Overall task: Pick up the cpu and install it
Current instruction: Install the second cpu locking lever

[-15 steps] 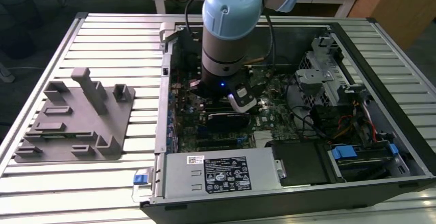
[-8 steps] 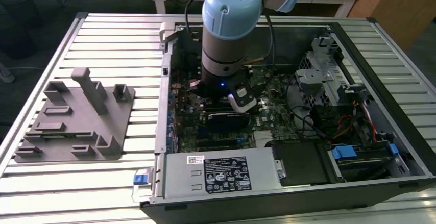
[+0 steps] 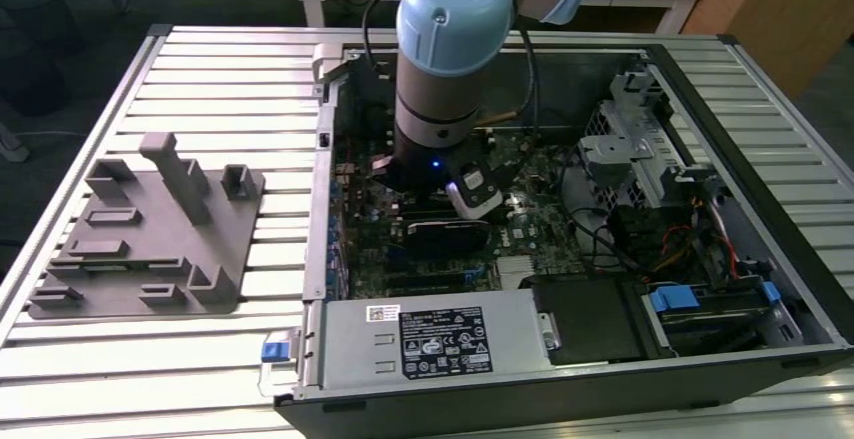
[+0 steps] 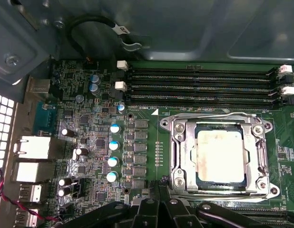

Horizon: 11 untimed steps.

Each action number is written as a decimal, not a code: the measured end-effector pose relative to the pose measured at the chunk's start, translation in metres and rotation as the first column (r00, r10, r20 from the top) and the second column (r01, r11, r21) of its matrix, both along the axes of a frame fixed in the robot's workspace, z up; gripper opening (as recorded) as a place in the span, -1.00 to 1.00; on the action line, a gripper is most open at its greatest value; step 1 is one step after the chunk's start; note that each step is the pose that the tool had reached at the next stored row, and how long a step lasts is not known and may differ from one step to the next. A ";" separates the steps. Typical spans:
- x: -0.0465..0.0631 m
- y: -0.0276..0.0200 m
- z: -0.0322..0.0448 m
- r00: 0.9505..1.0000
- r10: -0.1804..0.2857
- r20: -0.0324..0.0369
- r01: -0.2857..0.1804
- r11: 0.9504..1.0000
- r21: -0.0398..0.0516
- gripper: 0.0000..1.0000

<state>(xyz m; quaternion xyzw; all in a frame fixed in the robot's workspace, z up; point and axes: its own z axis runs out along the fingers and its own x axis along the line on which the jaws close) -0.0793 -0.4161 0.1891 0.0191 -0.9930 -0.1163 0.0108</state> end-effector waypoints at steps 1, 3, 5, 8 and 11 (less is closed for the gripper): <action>0.000 0.0001 0.0000 1.000 0.000 0.000 0.000 1.000 0.000 -0.79; 0.000 0.0002 0.0009 1.000 0.000 0.000 0.000 1.000 0.000 -0.79; 0.000 0.0002 0.0038 1.000 0.000 0.000 0.000 1.000 0.001 -0.79; 0.000 0.0001 0.0098 1.000 0.000 0.000 0.000 1.000 0.000 -0.79; 0.000 0.0001 0.0176 1.000 0.000 0.000 0.000 1.000 0.000 -0.79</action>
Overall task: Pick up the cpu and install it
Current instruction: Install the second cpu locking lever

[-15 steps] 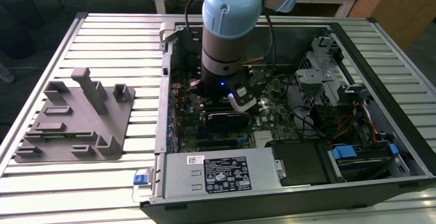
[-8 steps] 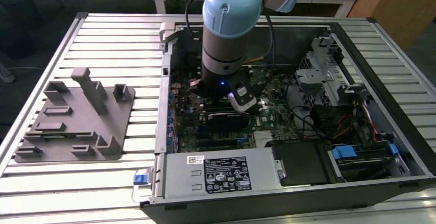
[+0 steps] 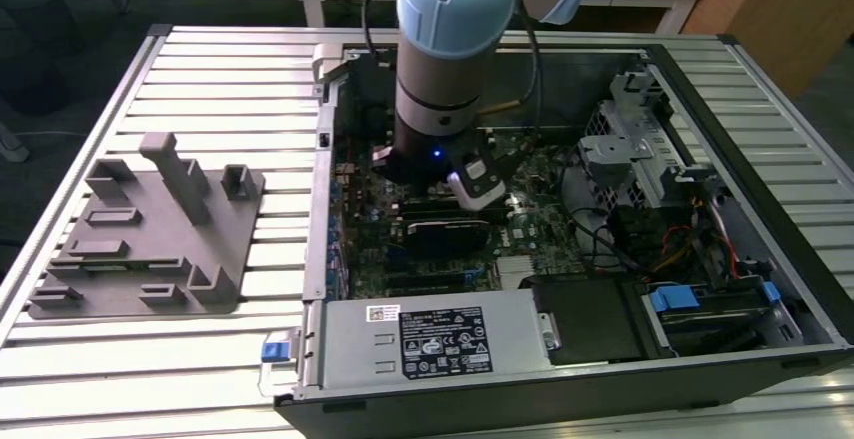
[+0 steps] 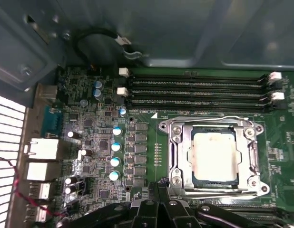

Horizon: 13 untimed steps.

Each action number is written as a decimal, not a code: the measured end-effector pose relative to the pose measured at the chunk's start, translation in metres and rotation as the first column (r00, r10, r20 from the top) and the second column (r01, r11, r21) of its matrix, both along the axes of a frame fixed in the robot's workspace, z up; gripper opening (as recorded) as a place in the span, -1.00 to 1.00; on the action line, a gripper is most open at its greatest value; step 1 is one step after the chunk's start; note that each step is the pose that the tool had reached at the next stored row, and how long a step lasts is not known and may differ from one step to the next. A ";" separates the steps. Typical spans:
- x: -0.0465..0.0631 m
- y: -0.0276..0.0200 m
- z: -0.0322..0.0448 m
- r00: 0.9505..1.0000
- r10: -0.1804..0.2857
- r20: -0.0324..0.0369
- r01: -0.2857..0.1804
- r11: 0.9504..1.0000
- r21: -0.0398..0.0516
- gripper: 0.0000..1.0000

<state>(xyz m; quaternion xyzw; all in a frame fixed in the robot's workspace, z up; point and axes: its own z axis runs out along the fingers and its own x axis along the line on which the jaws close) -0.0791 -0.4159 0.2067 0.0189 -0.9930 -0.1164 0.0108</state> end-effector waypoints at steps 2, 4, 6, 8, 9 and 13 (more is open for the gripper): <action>0.000 0.0000 0.0056 1.000 -0.001 0.000 0.001 1.000 0.000 -0.79; 0.000 0.0000 0.0111 1.000 -0.002 0.000 0.002 1.000 0.000 -0.79; 0.000 0.0000 0.0161 1.000 -0.004 0.000 0.004 1.000 -0.003 -0.79; 0.000 0.0001 0.0209 1.000 -0.008 0.000 0.008 1.000 -0.010 -0.79; 0.000 0.0001 0.0230 1.000 -0.010 0.000 0.010 1.000 -0.015 -0.79; 0.001 0.0008 0.0256 1.000 -0.022 0.001 0.022 0.999 -0.048 -0.79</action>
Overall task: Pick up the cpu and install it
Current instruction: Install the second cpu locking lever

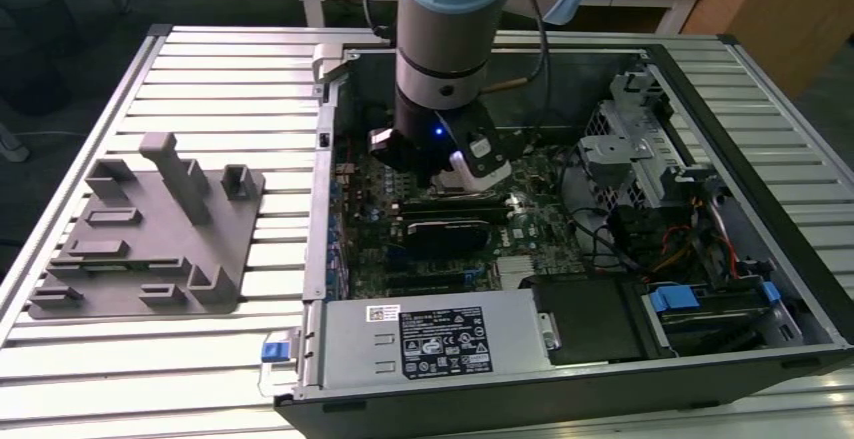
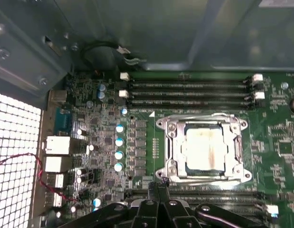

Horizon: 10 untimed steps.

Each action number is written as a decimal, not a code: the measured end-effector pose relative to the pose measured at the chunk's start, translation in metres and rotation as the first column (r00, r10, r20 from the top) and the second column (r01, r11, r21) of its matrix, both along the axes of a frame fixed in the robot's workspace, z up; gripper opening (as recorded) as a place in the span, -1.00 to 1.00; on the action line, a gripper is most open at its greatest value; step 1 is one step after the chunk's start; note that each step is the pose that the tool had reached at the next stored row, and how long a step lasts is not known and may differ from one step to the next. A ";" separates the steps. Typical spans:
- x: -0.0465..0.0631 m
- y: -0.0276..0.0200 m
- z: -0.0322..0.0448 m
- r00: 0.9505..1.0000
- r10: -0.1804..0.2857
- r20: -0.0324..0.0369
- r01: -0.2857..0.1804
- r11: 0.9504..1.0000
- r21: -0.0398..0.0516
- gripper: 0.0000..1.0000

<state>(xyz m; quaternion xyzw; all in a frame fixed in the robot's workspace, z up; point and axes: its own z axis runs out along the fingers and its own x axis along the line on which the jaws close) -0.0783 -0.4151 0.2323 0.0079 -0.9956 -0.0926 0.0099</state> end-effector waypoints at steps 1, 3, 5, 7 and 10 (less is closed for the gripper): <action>0.001 0.0007 0.0000 1.000 -0.003 0.000 0.003 1.000 -0.006 -0.79; 0.002 0.0025 0.0000 1.000 -0.006 0.000 0.006 1.000 -0.009 -0.79; 0.005 0.0043 0.0000 1.000 -0.007 0.000 0.007 1.000 -0.009 -0.79; 0.010 0.0061 0.0000 1.000 -0.008 0.000 0.008 1.000 -0.009 -0.79; 0.017 0.0084 0.0000 1.000 -0.010 0.000 0.010 1.000 -0.010 -0.79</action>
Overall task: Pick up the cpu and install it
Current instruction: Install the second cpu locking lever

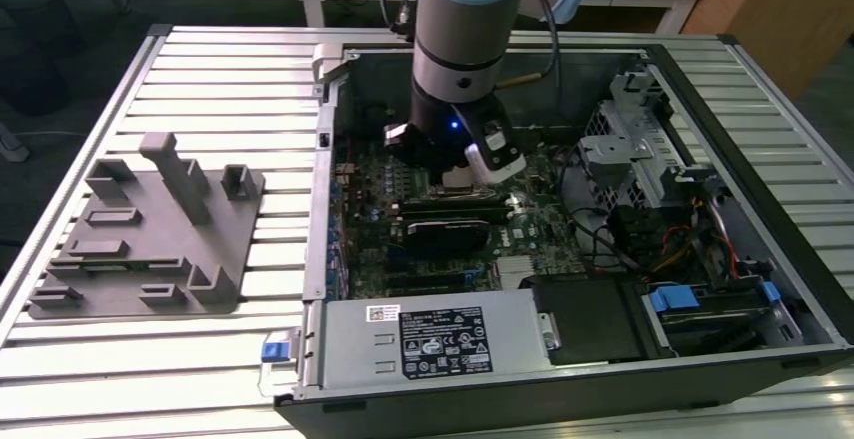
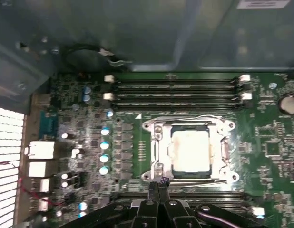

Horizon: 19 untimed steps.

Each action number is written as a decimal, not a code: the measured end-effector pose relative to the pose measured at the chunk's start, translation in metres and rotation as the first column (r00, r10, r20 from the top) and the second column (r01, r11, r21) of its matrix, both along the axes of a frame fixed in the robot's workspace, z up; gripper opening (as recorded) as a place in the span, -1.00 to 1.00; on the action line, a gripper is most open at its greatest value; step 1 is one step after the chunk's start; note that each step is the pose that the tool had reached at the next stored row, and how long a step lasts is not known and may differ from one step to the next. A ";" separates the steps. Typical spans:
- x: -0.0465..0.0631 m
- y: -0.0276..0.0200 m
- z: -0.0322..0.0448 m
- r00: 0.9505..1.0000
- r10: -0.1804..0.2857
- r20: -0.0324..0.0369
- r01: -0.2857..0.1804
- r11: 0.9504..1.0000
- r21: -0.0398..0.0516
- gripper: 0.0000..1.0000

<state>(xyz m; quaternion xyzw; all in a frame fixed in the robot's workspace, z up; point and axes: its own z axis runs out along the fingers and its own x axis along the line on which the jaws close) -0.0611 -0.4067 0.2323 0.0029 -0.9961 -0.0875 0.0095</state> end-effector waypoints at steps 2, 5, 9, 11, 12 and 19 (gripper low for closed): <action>0.005 0.0014 0.0000 1.000 -0.001 0.000 0.001 1.000 -0.001 -0.79; 0.013 0.0036 0.0000 1.000 -0.002 0.000 0.002 1.000 -0.002 -0.79; 0.021 0.0086 -0.0001 1.000 -0.003 0.000 0.003 1.000 -0.004 -0.79; 0.024 0.0120 -0.0001 1.000 -0.003 0.000 0.003 1.000 -0.005 -0.79; 0.026 0.0136 -0.0002 1.000 -0.003 0.000 0.003 1.000 -0.006 -0.79; 0.035 0.0226 -0.0005 1.000 -0.003 0.000 0.003 1.000 -0.010 -0.79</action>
